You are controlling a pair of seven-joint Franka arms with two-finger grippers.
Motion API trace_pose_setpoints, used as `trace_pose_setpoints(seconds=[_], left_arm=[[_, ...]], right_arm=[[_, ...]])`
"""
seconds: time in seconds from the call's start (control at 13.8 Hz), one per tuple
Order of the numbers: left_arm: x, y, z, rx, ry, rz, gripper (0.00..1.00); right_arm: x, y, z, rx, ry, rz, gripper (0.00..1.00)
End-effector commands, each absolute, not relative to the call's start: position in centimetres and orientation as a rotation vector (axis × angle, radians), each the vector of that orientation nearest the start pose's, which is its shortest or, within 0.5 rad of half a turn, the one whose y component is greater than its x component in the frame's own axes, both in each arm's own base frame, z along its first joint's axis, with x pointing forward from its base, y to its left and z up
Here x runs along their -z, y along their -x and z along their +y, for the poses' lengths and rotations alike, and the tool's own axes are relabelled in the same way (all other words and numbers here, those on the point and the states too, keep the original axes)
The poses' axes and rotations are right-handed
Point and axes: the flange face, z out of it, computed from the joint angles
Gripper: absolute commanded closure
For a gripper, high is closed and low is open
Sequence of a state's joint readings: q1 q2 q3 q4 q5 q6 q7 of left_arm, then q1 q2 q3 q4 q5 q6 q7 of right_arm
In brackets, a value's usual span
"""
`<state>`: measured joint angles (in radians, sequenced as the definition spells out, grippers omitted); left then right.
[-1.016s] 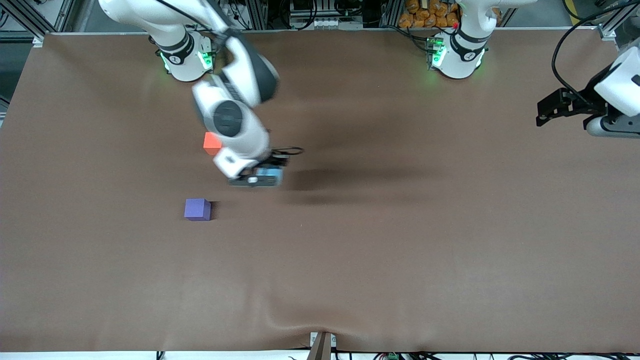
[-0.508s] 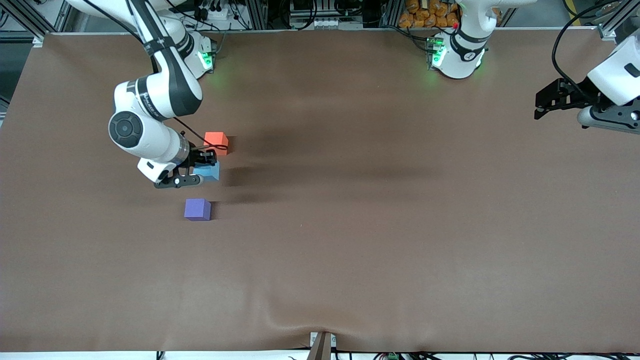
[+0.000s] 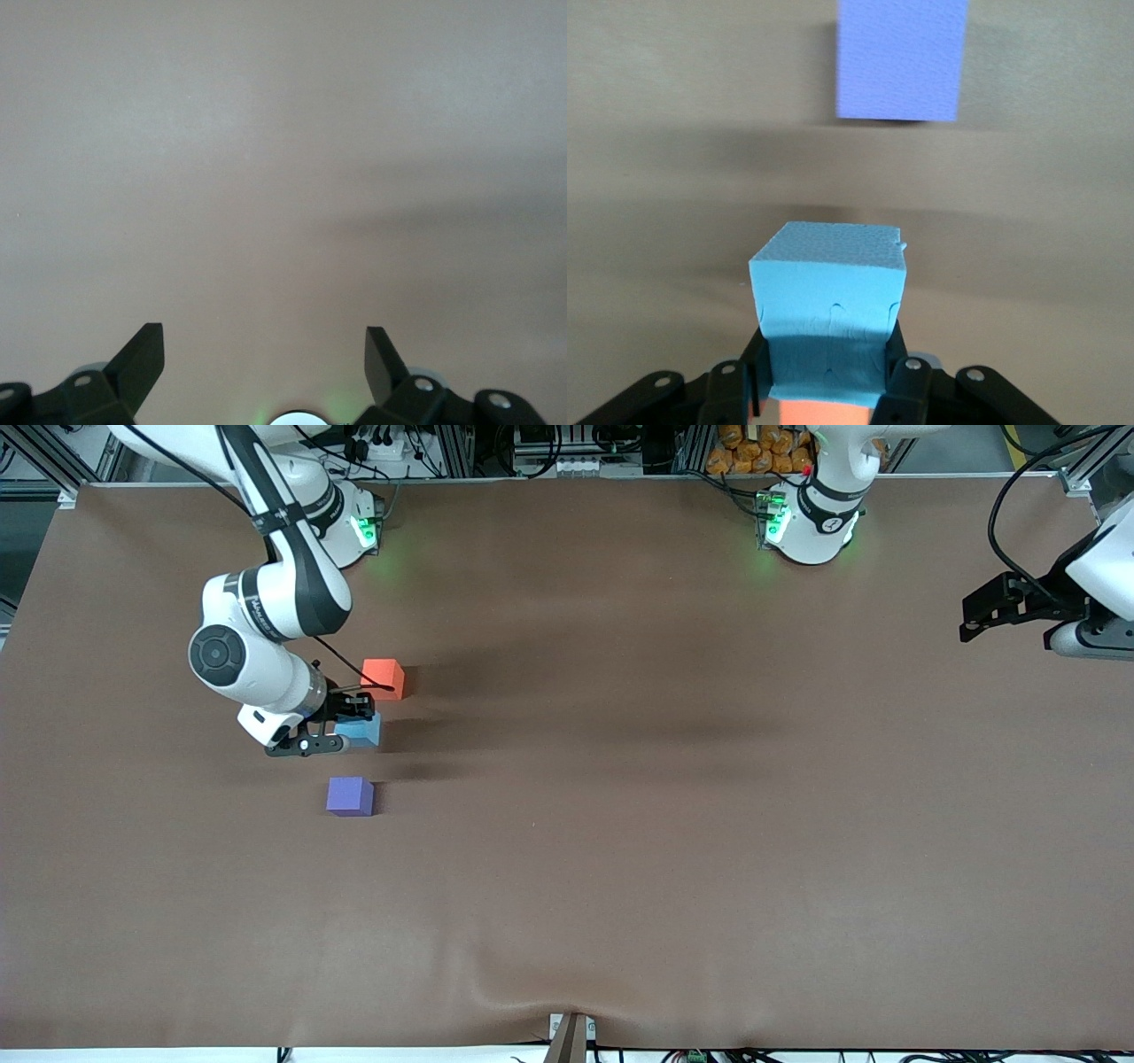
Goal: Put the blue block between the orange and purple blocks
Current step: 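Lower the blue block between the orange and purple blocks, open the right gripper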
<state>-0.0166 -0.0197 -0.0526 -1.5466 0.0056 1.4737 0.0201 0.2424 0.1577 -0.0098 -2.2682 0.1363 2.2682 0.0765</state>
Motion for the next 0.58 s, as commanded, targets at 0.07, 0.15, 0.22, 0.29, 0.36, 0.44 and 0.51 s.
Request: trace_pose_setpoints(seconds=[0.07,0.15,0.22,0.29,0.36,0.44,0.51], left_arm=[[-64.5,-54.3,-3.7,-0.050,3.130,0.105,0.00],[-64.5,-54.3,-3.7,-0.050,3.130,0.107,0.00],[-64.3,-54.2,-3.8,-0.060,3.129,0.124,0.00],[-64.2,-54.3,-3.9,-0.062,3.129,0.148,0.00],[-64.1,-54.2,-4.0,-0.069,3.128,0.150,0.00],[-64.0,-54.3,-4.1,-0.072,3.128,0.153,0.00],[-64.0,-54.3,-4.0,-0.072,3.128,0.150,0.00]], right_arm=[[-24.9,-49.1,11.3,-0.205,3.058,-0.110,1.00],[-24.4,-49.1,11.4,-0.205,3.059,-0.106,1.00],[-24.2,-49.1,11.4,-0.208,3.060,-0.101,1.00],[-24.0,-49.0,11.4,-0.213,3.060,-0.094,1.00],[-23.9,-49.1,11.6,-0.200,3.054,-0.084,1.00],[-23.7,-49.0,11.6,-0.195,3.053,-0.082,1.00],[-23.4,-48.9,11.6,-0.202,3.053,-0.079,1.00]])
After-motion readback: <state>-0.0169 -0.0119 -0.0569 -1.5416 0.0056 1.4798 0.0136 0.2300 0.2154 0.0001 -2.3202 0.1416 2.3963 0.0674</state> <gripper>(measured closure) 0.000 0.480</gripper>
